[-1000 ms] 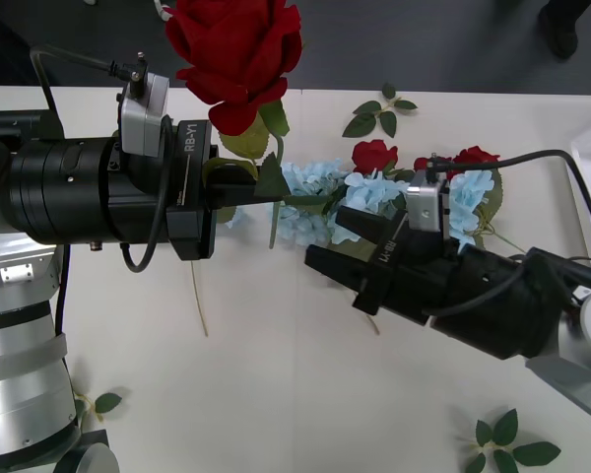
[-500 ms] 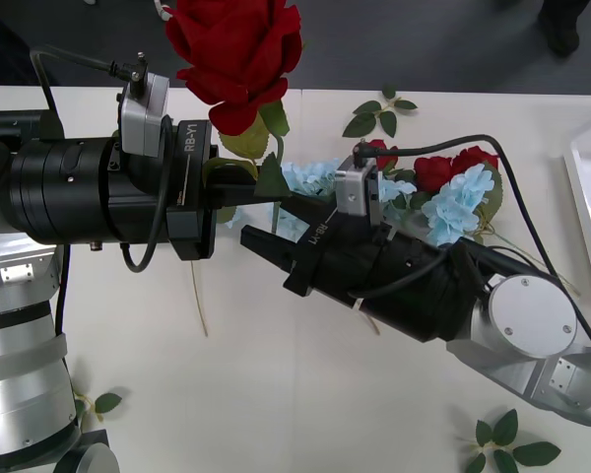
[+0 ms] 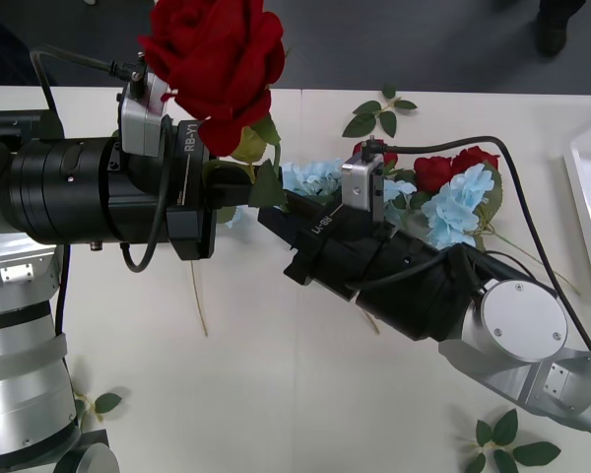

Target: Put the red flowers into the right box and the blue flowers into the left box

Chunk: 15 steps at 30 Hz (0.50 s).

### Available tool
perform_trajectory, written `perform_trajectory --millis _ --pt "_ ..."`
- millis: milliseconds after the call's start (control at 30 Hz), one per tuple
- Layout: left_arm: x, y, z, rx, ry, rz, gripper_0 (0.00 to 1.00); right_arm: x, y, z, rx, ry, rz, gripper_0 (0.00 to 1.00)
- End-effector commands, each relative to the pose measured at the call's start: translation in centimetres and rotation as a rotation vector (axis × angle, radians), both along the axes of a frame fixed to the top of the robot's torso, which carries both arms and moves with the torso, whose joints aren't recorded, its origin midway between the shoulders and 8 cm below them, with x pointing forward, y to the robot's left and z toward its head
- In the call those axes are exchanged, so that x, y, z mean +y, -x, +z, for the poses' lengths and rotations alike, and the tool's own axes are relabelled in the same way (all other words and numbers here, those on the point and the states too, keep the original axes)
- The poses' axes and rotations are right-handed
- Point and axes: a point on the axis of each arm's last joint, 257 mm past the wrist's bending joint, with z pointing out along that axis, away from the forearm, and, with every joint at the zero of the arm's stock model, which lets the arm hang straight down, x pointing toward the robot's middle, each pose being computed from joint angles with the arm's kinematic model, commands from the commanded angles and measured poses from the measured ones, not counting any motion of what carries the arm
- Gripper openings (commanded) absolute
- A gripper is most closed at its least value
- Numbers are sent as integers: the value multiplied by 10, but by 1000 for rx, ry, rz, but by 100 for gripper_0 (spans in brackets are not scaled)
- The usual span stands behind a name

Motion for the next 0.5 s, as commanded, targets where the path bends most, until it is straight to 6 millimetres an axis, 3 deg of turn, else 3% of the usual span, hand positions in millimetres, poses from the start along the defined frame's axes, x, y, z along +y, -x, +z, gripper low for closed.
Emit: perform_trajectory --millis 33,400,500 --pt "-5 5 10 -77 -13 -18 0 3 4 13 -10 -28 4 0" --pt "-5 5 10 -77 -13 -18 0 0 2 12 22 -42 3 0" --pt "-5 5 10 -77 -13 -18 6 -1 3 10 27 -41 3 0"
